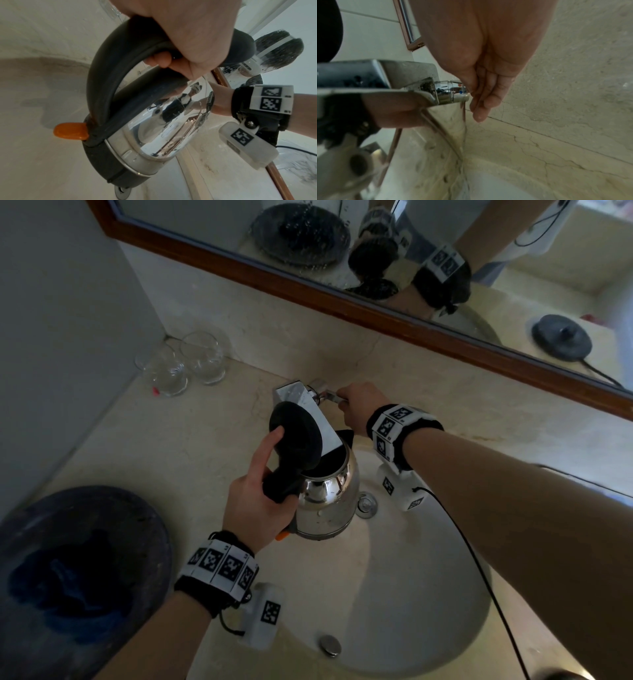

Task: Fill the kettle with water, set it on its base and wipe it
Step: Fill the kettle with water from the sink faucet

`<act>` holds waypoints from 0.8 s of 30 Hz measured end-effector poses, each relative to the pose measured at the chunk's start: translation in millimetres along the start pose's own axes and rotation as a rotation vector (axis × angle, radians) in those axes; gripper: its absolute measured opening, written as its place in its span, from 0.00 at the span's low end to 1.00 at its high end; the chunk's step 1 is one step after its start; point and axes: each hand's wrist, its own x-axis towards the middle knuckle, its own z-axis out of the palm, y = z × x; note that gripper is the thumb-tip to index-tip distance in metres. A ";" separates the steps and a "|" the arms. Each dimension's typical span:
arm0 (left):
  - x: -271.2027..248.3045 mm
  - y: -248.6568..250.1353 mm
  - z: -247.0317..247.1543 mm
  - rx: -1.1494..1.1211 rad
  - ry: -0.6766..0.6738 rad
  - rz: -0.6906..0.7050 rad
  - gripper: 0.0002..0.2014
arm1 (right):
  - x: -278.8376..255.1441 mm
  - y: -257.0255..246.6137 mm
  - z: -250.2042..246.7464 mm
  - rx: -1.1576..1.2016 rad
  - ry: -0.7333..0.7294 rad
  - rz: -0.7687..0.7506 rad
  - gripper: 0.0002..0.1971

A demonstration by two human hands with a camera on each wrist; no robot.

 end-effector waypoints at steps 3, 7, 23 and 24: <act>-0.6 0.9 0.7 -0.003 0.006 -0.003 0.49 | -0.4 -0.1 -0.4 0.016 -0.001 0.007 0.12; -1.0 1.4 1.4 -0.012 0.004 -0.005 0.49 | -1.6 -0.5 -0.1 0.025 0.003 0.018 0.12; -1.9 1.0 3.5 -0.009 0.020 -0.036 0.48 | -3.2 -0.4 -1.3 0.037 0.009 0.001 0.12; -2.0 1.2 3.4 -0.011 0.017 -0.039 0.48 | -3.3 -0.5 -1.3 0.035 0.011 0.001 0.12</act>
